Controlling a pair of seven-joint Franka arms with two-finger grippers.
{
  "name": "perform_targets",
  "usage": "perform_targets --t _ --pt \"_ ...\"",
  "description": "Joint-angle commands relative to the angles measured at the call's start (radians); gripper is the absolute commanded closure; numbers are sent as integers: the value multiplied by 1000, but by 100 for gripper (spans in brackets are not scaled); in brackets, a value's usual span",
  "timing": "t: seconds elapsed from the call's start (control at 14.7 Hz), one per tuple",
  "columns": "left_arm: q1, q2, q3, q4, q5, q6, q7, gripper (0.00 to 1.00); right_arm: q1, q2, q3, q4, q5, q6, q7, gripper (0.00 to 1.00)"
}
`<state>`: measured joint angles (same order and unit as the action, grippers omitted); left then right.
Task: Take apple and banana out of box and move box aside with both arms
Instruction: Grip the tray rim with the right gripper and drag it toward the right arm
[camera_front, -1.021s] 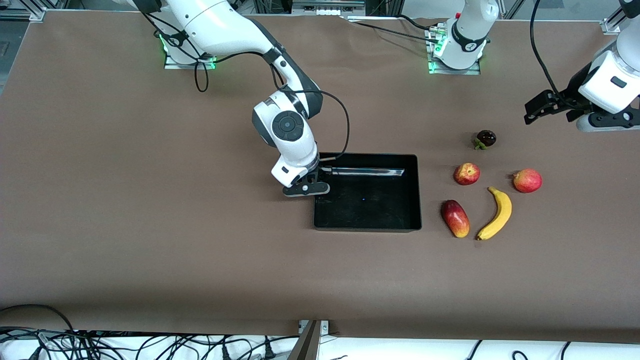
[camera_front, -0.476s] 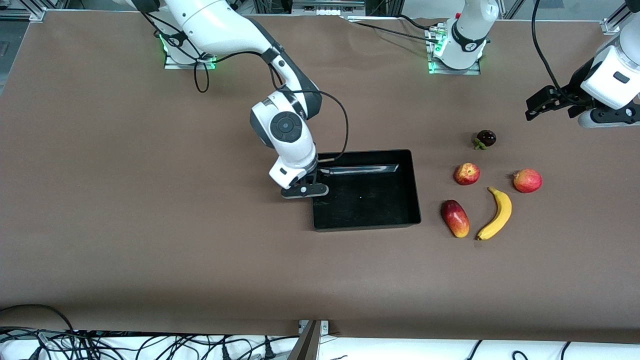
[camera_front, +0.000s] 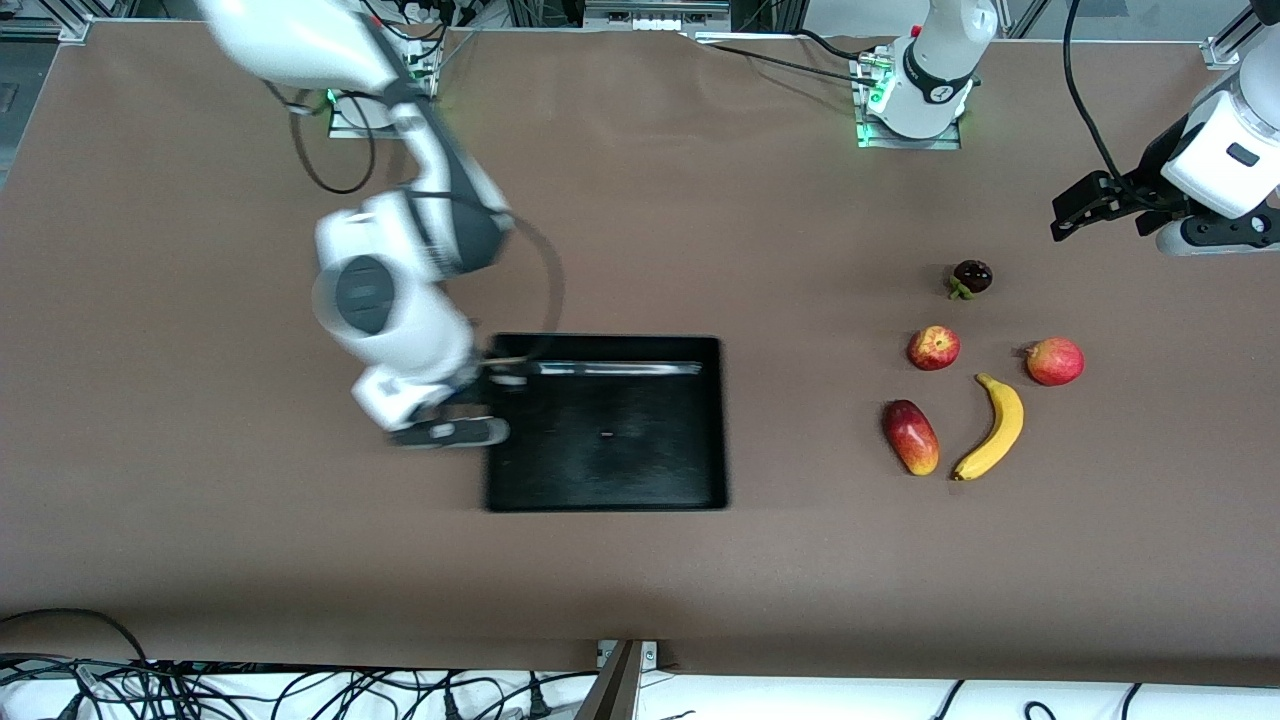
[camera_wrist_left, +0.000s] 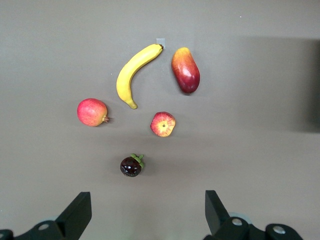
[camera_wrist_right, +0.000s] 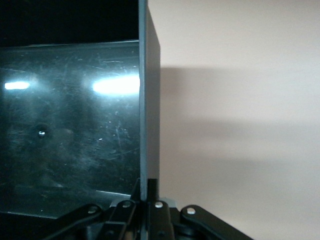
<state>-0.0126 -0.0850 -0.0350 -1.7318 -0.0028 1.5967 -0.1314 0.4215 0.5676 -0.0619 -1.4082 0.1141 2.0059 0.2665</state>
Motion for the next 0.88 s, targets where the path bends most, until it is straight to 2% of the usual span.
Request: perform_targets --t 0.0,0.27,0.48,0.68,0.82 --pt "-3 -7 0 11 -3 -18 -5 0 -119 -119 22 -145 29 -10 -162 100" --pt "-3 1 0 15 -2 -17 -5 0 -228 -212 -33 -320 33 37 -355 100" --pt "-3 2 0 15 -9 -17 -4 0 -296 -242 -87 -435 97 98 -504 100" --pt "-3 10 1 23 -10 -17 -4 0 -305 -264 -153 -570 142 230 -604 100" --pt "-3 24 0 46 -10 -20 -4 0 -305 -265 -182 -613 177 263 -630 100"
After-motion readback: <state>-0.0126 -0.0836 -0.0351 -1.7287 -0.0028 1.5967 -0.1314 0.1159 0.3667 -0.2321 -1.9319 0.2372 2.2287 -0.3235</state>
